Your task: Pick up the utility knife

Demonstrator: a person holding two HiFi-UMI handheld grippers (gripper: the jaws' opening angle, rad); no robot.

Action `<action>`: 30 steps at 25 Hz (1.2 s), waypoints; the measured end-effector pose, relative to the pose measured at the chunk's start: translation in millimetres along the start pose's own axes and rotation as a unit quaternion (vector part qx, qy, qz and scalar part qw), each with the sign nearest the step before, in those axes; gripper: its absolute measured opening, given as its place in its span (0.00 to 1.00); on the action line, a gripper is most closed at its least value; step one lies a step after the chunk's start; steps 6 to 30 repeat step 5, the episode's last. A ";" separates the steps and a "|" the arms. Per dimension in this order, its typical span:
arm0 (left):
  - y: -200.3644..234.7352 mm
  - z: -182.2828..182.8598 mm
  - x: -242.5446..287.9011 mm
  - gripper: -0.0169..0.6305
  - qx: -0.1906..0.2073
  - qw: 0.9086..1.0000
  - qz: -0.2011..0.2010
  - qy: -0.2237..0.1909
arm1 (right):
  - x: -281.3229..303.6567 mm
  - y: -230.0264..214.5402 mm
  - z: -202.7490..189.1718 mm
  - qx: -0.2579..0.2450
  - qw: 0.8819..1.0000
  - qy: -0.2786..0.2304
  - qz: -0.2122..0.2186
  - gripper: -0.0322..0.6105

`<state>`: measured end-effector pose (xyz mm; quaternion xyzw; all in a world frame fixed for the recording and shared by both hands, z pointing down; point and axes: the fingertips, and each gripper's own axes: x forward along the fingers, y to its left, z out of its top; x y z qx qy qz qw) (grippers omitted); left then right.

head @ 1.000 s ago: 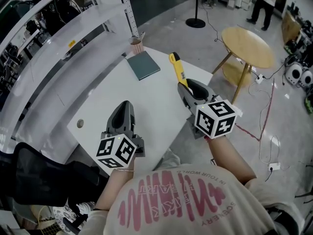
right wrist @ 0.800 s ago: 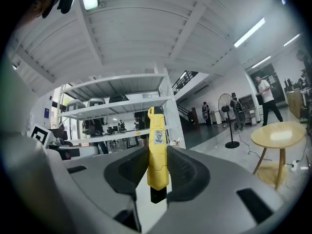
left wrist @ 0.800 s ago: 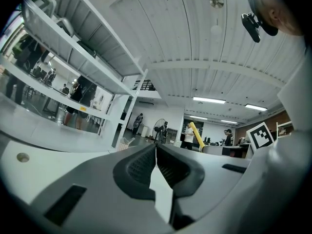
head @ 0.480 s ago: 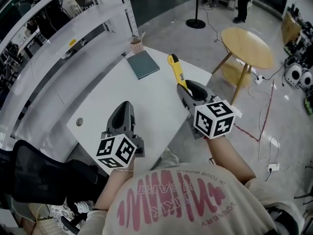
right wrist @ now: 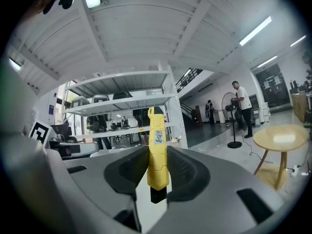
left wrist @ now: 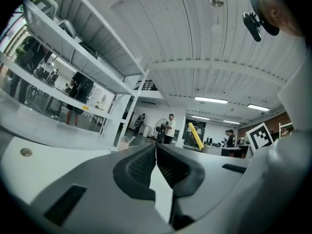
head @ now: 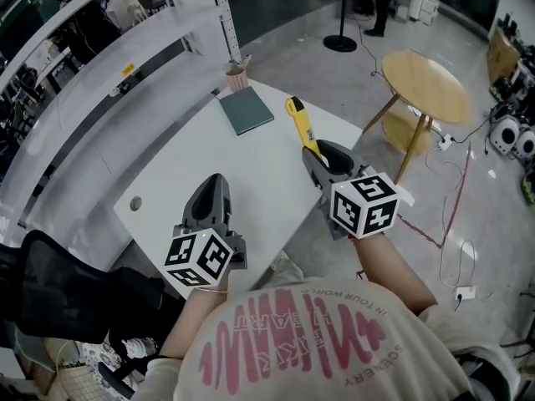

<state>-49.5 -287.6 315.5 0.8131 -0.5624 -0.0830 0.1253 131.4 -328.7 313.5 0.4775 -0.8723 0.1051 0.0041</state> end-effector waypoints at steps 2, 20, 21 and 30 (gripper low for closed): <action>-2.5 -1.2 -0.6 0.07 -0.001 1.000 0.001 0.000 | -2.4 -1.4 -0.7 0.004 1.000 0.001 0.002 0.26; -6.0 -3.1 -0.5 0.07 -0.005 1.000 0.003 0.000 | -5.8 -4.0 -0.8 0.007 1.000 0.002 0.003 0.26; -6.0 -3.1 -0.5 0.07 -0.005 1.000 0.003 0.000 | -5.8 -4.0 -0.8 0.007 1.000 0.002 0.003 0.26; -6.0 -3.1 -0.5 0.07 -0.005 1.000 0.003 0.000 | -5.8 -4.0 -0.8 0.007 1.000 0.002 0.003 0.26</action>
